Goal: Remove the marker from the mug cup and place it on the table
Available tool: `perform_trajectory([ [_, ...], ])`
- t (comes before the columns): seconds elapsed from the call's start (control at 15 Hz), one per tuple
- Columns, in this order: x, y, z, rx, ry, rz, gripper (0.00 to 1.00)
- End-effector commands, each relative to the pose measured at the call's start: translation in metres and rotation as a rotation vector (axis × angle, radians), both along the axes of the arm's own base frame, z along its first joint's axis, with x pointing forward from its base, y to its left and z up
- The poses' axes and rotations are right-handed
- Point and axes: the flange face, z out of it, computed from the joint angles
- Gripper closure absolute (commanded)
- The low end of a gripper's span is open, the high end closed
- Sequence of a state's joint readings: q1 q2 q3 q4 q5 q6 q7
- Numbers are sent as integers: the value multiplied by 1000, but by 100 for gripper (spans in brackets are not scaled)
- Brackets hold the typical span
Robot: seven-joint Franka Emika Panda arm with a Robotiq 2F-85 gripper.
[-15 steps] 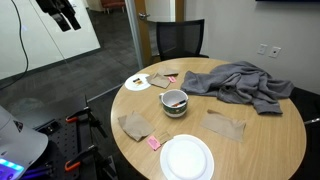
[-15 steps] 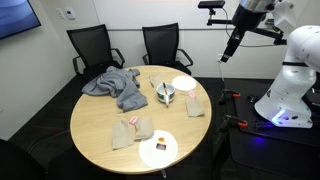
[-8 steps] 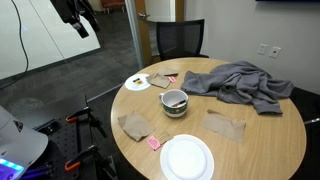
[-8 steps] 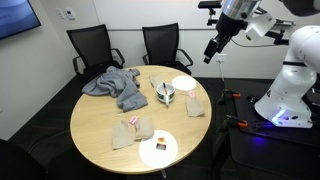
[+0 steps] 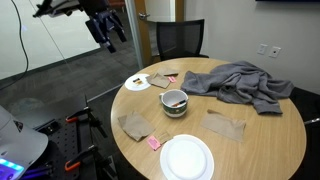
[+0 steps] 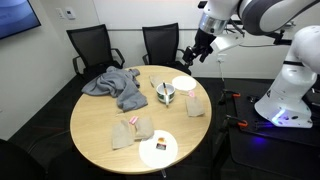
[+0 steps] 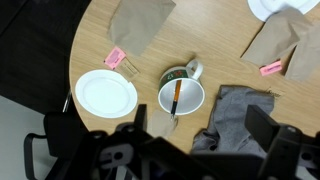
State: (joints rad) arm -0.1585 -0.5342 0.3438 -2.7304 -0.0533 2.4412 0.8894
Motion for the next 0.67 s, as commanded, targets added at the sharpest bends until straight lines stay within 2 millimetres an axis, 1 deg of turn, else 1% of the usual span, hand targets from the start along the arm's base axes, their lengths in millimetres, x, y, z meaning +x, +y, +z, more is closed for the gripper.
perform_trajectory([
  [0.0, 34, -12, -18, 20, -14, -56, 0],
  [0.4, 79, -35, -49, -2, -6, -89, 0],
  [0.6, 99, -46, -72, 1, 4, -81, 0],
])
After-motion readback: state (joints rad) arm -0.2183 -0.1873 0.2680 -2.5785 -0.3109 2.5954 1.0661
